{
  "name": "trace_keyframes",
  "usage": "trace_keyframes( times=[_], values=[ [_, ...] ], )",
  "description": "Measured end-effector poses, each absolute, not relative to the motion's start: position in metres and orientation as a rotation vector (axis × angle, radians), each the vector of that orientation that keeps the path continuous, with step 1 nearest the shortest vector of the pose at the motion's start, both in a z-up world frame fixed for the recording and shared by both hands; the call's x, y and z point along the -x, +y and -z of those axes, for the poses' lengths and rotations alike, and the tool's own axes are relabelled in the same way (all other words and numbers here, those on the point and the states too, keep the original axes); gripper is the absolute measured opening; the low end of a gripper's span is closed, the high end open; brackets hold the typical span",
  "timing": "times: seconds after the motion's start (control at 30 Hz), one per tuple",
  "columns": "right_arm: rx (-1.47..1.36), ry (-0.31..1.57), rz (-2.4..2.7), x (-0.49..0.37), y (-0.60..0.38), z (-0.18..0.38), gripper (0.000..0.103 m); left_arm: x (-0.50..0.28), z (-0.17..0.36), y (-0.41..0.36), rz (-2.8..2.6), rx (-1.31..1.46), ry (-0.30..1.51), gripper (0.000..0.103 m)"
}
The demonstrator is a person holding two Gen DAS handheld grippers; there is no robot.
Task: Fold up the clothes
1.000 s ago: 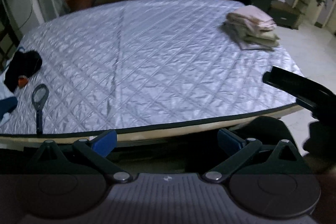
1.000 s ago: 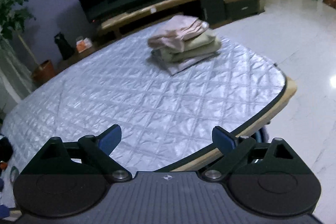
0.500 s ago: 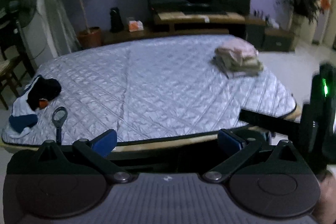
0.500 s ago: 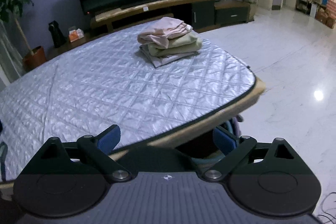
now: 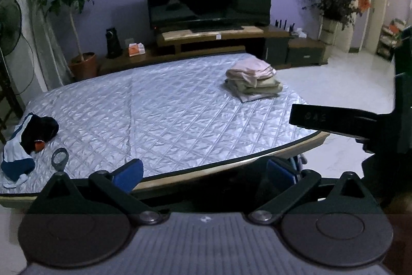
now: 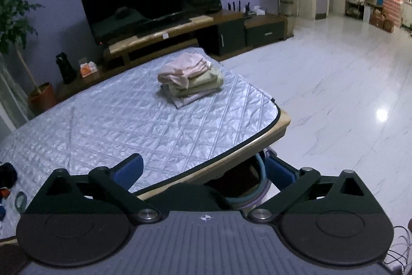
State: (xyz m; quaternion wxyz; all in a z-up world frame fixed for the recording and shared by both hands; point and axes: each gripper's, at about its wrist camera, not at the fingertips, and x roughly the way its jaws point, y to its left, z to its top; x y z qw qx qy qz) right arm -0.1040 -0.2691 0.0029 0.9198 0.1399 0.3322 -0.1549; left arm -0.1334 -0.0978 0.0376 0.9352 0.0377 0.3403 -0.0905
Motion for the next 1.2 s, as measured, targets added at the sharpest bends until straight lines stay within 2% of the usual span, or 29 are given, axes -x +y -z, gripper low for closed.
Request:
trace_keyframes(
  times=[0.37, 0.87, 1.2],
  values=[
    [-0.213, 0.635, 0.359, 0.152, -0.245, -0.057, 0.103, 0.154, -0.054, -0.052, 0.173, 0.042, 0.678, 0.102],
    [-0.166, 0.623, 0.321, 0.173, -0.227, -0.061, 0.103, 0.166, -0.065, -0.049, 0.120, 0.064, 0.656, 0.102],
    [-0.170, 0.661, 0.323, 0.175, -0.229, -0.056, 0.103, 0.176, -0.064, -0.067, 0.156, -0.023, 0.651, 0.102]
  ],
)
